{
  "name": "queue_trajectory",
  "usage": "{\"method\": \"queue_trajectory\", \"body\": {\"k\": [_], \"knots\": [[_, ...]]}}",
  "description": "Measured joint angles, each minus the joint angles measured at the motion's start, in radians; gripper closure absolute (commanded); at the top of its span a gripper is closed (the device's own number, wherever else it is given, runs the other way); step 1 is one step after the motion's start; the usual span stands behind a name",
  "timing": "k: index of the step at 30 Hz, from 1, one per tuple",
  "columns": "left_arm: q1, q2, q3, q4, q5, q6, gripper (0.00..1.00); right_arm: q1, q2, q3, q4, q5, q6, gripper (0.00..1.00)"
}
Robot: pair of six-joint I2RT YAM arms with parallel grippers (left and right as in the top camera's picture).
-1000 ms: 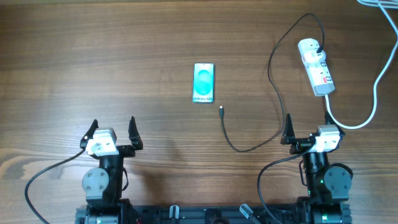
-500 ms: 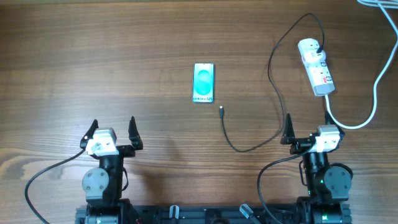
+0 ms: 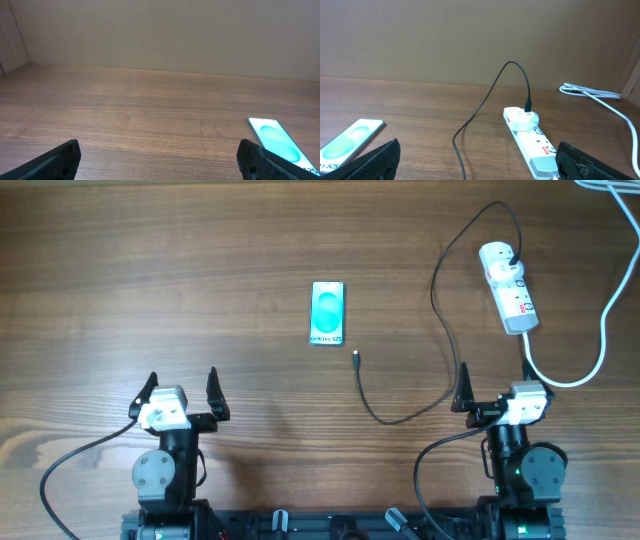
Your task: Plug charger to phone and switch on socket
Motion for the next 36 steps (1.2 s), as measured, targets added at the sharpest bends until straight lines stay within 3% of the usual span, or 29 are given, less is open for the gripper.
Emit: {"method": "queue_trajectory", "body": {"k": [4, 11, 13, 16, 18, 20, 22, 25, 28, 31, 34, 36], "knots": [[0.000, 0.000, 0.000, 0.021, 0.054, -0.022, 0.00, 0.000, 0.000, 0.000, 0.000, 0.000, 0.000, 0.00], [0.000, 0.000, -0.004, 0.170, 0.552, -0.210, 0.00, 0.000, 0.000, 0.000, 0.000, 0.000, 0.000, 0.00], [0.000, 0.000, -0.006, 0.270, 0.639, -0.254, 0.00, 0.000, 0.000, 0.000, 0.000, 0.000, 0.000, 0.00], [0.000, -0.002, -0.002, 0.597, 0.703, -0.373, 0.00, 0.000, 0.000, 0.000, 0.000, 0.000, 0.000, 0.00], [0.000, 0.002, -0.003, 0.771, 0.668, -0.443, 0.00, 0.000, 0.000, -0.001, 0.000, 0.000, 0.000, 0.00], [0.000, -0.002, 0.031, 0.821, 0.615, -0.494, 0.00, 0.000, 0.000, -0.001, 0.000, 0.000, 0.000, 0.00], [0.000, 0.006, 0.098, 0.749, 0.573, -0.518, 0.00, 0.000, 0.000, -0.001, 0.000, 0.000, 0.000, 0.00], [0.000, 0.082, 0.303, 0.486, 0.536, -0.509, 0.00, 0.000, 0.000, -0.001, 0.000, 0.000, 0.000, 0.00], [0.000, 0.283, 0.666, -0.010, 0.513, -0.454, 0.00, 0.000, 0.000, -0.002, 0.001, 0.000, 0.000, 0.00], [0.000, 0.513, 0.993, -0.380, 0.536, -0.365, 0.00, 0.000, 0.000, -0.003, 0.000, 0.000, 0.000, 0.00], [0.000, 0.740, 1.277, -0.683, 0.594, -0.306, 0.00, 0.000, 0.000, -0.003, 0.000, 0.000, 0.000, 0.00], [0.000, 0.843, 1.372, -0.754, 0.612, -0.294, 0.00, 0.000, 0.000, -0.003, 0.000, 0.000, 0.000, 0.00]]}}
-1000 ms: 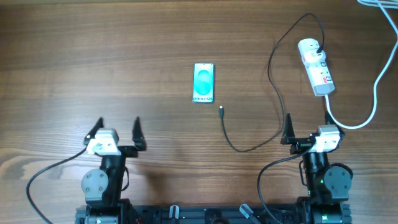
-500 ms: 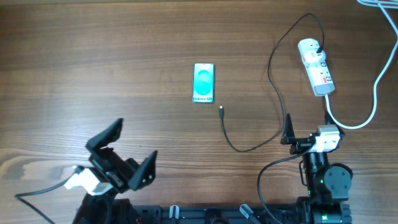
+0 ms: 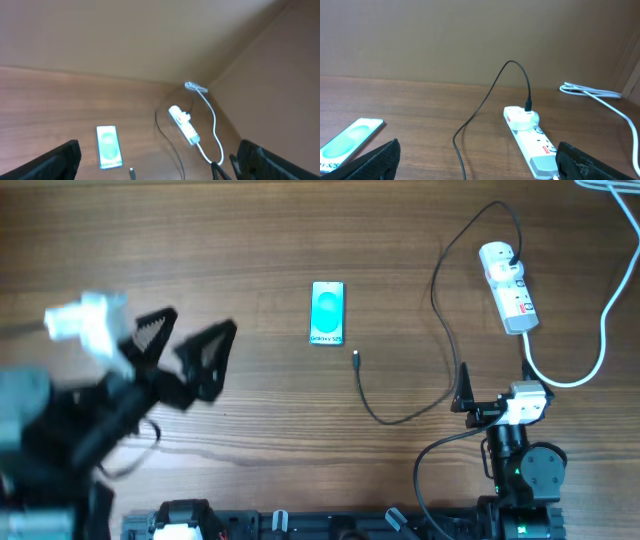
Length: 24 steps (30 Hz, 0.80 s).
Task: Plug charger to phone and switch on socket
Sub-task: 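Move the left gripper forward over the blue phone and lower it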
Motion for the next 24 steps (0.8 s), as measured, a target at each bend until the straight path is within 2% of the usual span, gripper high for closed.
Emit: {"method": "queue_trajectory", "body": {"k": [4, 7, 14, 17, 24], "knots": [[-0.019, 0.204, 0.158, -0.097, 0.025, -0.026, 0.00, 0.000, 0.000, 0.000, -0.001, 0.000, 0.000, 0.00], [-0.093, 0.336, 0.270, -0.210, -0.019, -0.045, 0.00, 0.000, 0.000, 0.000, 0.000, 0.000, 0.000, 0.00], [-0.382, 0.647, 0.536, -0.433, -0.364, -0.134, 0.00, 0.000, 0.000, 0.000, 0.000, 0.000, 0.000, 0.00], [-0.480, 0.809, 0.565, -0.463, -0.517, -0.210, 0.00, 0.000, 0.000, 0.000, 0.000, 0.000, 0.000, 0.00], [-0.542, 1.065, 0.566, -0.440, -0.601, -0.269, 0.00, 0.000, 0.000, 0.000, 0.000, 0.000, 0.000, 0.00]]}}
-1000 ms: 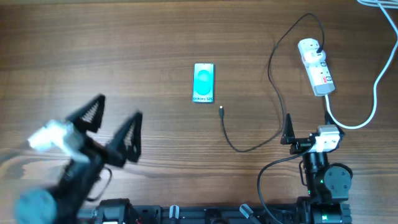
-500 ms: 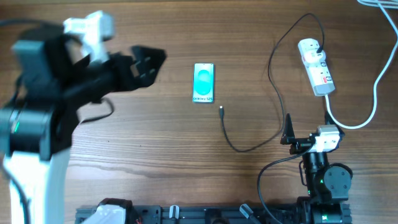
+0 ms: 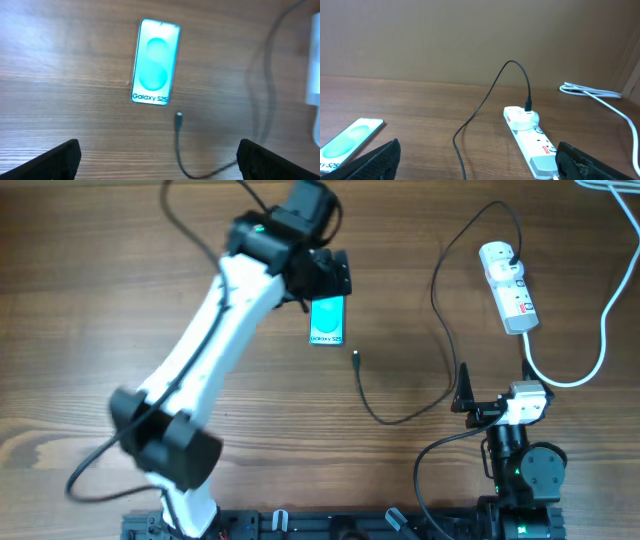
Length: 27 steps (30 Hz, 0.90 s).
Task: Plug charger to phone and switch on socket
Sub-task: 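Move the left gripper forward over the blue phone and lower it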
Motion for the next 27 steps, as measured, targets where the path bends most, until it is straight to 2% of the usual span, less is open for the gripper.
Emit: {"method": "queue_trajectory", "body": {"k": [13, 27], "knots": [[-0.006, 0.188, 0.000, 0.069, -0.020, 0.036, 0.00, 0.000, 0.000, 0.000, 0.000, 0.000, 0.000, 0.00], [-0.006, 0.216, 0.000, 0.220, -0.020, 0.080, 0.00, 0.000, 0.000, 0.000, 0.000, 0.000, 0.000, 0.00]]}}
